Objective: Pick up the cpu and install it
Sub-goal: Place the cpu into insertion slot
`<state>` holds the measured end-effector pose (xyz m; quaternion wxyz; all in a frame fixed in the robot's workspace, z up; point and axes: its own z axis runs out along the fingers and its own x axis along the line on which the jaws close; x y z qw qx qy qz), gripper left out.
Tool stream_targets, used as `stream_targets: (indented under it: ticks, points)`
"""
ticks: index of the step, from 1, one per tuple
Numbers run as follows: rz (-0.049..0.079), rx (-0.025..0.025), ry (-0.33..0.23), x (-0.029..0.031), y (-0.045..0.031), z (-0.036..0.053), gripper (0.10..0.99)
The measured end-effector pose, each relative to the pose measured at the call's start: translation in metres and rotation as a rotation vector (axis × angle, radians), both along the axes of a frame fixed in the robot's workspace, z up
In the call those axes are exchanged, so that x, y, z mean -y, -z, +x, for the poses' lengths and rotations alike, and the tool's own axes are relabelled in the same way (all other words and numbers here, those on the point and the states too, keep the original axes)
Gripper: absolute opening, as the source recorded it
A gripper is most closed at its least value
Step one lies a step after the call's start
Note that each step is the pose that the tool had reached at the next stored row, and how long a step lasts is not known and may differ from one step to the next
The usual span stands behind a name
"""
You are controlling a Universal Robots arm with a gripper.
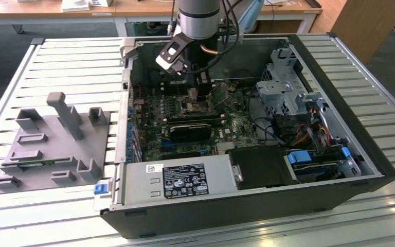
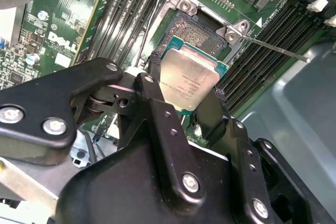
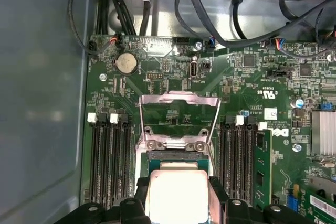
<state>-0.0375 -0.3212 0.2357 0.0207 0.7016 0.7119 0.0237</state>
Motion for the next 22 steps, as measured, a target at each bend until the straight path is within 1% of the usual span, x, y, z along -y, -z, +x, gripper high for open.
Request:
stream_targets:
  ticks: [3, 13, 22]
  points:
    - [0.0, 0.0, 0.0, -0.0005, 0.003, -0.0011, 0.525]
    - [0.0, 0.0, 0.0, -0.0034, 0.0184, -0.0012, 0.525]
    - [0.0, -0.0001, 0.001, -0.0037, 0.0244, -0.0029, 0.525]
